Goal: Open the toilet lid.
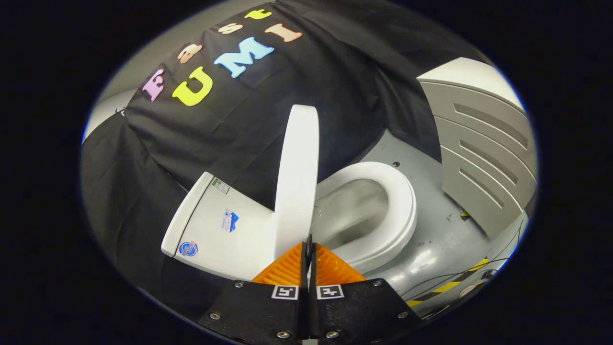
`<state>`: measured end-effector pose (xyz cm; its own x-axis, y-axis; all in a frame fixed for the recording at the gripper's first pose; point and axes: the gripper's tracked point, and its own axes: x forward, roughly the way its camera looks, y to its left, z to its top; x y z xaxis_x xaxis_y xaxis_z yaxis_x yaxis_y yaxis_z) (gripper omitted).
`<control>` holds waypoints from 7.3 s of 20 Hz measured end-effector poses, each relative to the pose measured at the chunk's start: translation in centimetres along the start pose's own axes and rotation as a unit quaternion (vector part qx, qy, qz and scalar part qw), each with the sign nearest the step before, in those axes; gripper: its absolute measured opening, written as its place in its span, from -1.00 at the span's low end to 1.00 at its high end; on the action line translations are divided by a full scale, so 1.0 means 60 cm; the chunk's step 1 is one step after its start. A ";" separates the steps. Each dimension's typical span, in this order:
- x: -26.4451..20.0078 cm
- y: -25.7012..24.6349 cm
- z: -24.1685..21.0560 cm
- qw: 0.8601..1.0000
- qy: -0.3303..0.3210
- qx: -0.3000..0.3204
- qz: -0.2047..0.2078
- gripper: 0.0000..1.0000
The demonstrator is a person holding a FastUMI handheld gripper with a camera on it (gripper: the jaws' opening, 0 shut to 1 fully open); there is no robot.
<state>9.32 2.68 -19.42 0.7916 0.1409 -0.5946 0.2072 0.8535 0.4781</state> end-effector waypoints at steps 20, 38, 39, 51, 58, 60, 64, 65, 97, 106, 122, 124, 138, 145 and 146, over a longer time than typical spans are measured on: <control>-0.020 0.119 0.007 0.993 -0.051 -0.104 -0.026 -1.00; -0.025 0.235 -0.011 0.972 -0.099 -0.213 -0.035 -1.00; -0.025 0.242 -0.014 0.970 -0.099 -0.218 -0.033 -1.00; -0.017 0.319 -0.037 0.954 -0.113 -0.277 -0.020 -1.00; -0.009 0.354 -0.048 0.942 -0.122 -0.312 -0.011 -1.00; -0.007 0.362 -0.054 0.940 -0.123 -0.318 -0.009 -1.00; -0.002 0.379 -0.062 0.936 -0.124 -0.330 -0.002 -1.00; -0.002 0.382 -0.064 0.935 -0.124 -0.332 -0.001 -1.00; 0.037 0.473 -0.137 0.921 -0.111 -0.371 0.053 -0.63; -0.033 0.459 -0.072 0.919 -0.156 -0.353 0.076 0.88; -0.228 0.346 0.104 0.903 -0.267 -0.326 0.082 0.87; -0.254 0.327 0.123 0.898 -0.285 -0.327 0.076 0.86; -0.351 0.211 0.197 0.888 -0.338 -0.309 0.039 0.86; -0.363 0.150 0.206 0.895 -0.340 -0.289 0.015 0.86; -0.364 0.143 0.205 0.896 -0.339 -0.288 0.011 0.86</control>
<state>0.90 0.73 5.62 0.9994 -0.0093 0.0329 0.0107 0.9990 -0.0443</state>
